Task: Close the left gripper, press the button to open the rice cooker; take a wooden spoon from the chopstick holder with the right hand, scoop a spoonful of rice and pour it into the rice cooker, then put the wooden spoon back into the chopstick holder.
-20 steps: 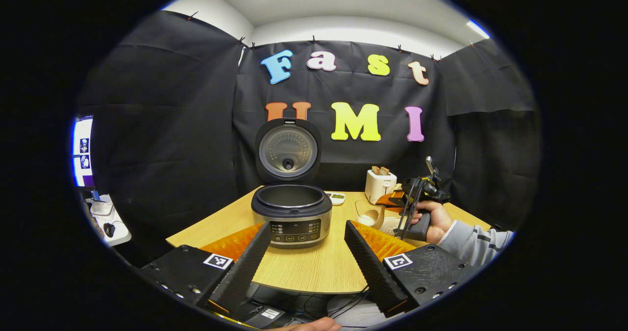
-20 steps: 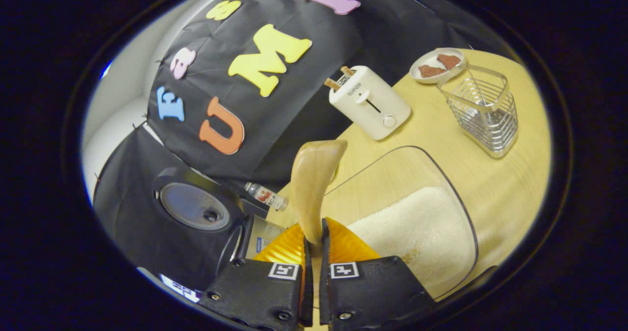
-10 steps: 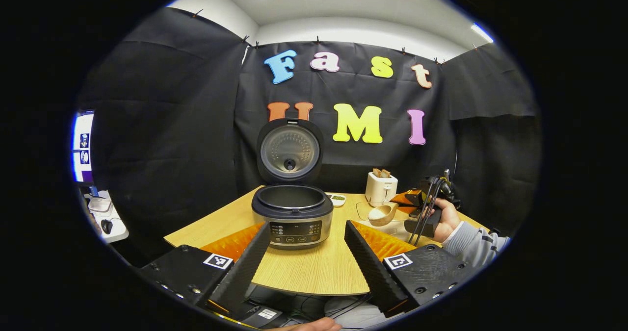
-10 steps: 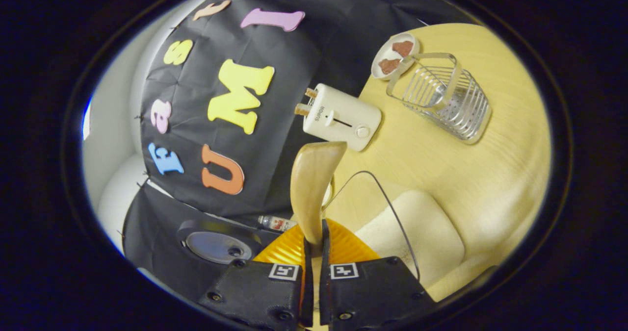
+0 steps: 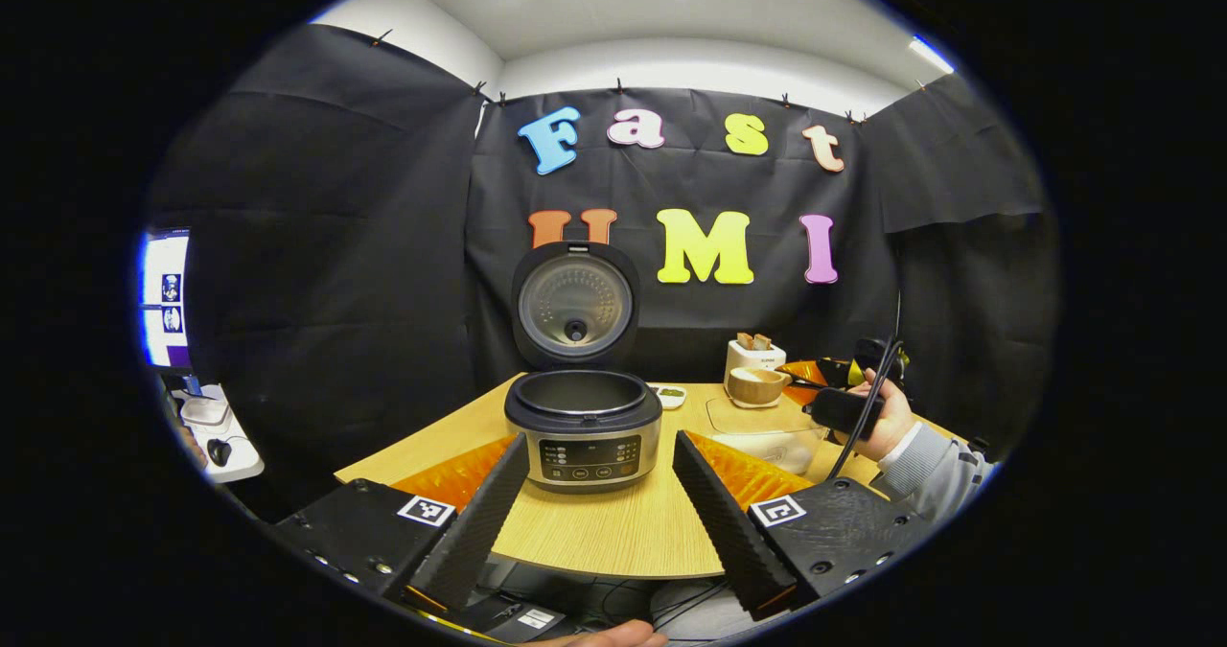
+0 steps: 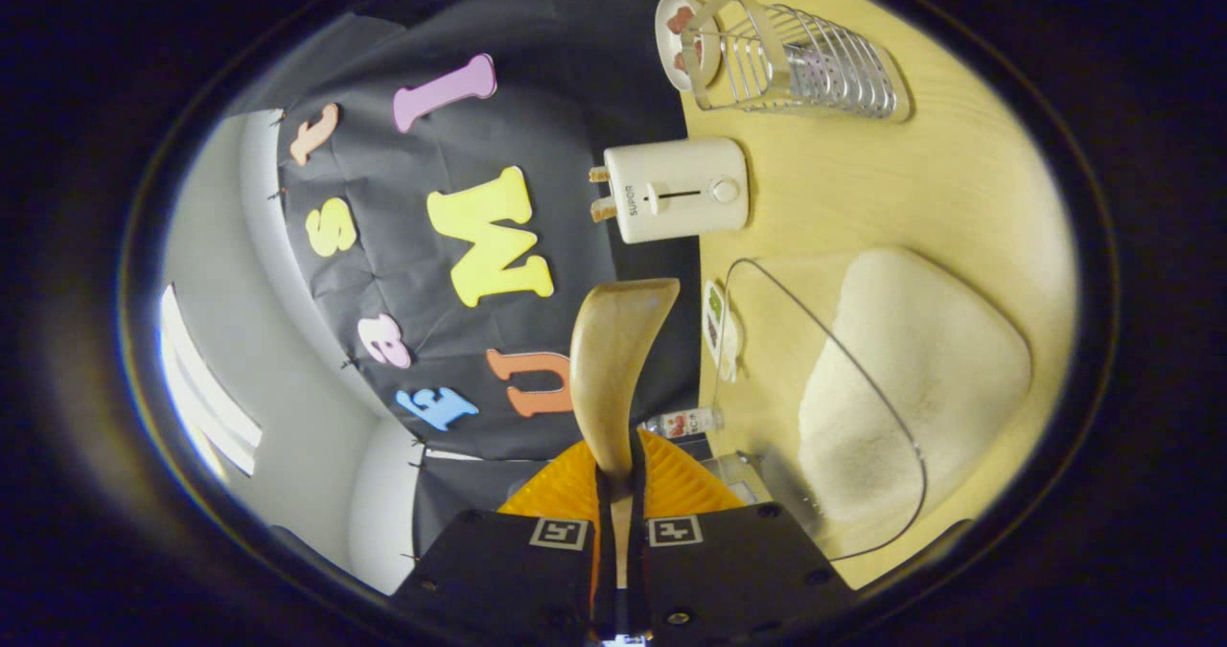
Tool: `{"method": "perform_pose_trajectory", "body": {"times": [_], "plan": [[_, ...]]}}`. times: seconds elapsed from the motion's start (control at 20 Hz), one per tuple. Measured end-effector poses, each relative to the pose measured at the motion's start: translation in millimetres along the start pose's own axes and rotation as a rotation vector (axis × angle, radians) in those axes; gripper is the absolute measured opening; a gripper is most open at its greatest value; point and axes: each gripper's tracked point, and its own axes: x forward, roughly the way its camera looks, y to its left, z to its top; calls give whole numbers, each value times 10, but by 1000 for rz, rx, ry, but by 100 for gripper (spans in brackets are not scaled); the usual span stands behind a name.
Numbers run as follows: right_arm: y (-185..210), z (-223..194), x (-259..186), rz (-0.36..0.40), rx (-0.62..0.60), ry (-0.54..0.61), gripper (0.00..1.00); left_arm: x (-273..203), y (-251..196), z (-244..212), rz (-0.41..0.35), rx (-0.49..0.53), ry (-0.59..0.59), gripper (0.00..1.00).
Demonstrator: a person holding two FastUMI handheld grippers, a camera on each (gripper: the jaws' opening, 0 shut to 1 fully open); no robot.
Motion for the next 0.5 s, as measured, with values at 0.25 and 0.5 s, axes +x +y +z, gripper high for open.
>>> {"method": "perform_pose_trajectory", "body": {"times": [0.25,0.5], "plan": [[213,-352,91,2,-31,27,9,-76,148,-24,24,-18,1,96],[266,-717,348,-26,-86,63,9,-181,427,-37,63,-24,-2,97]]}}
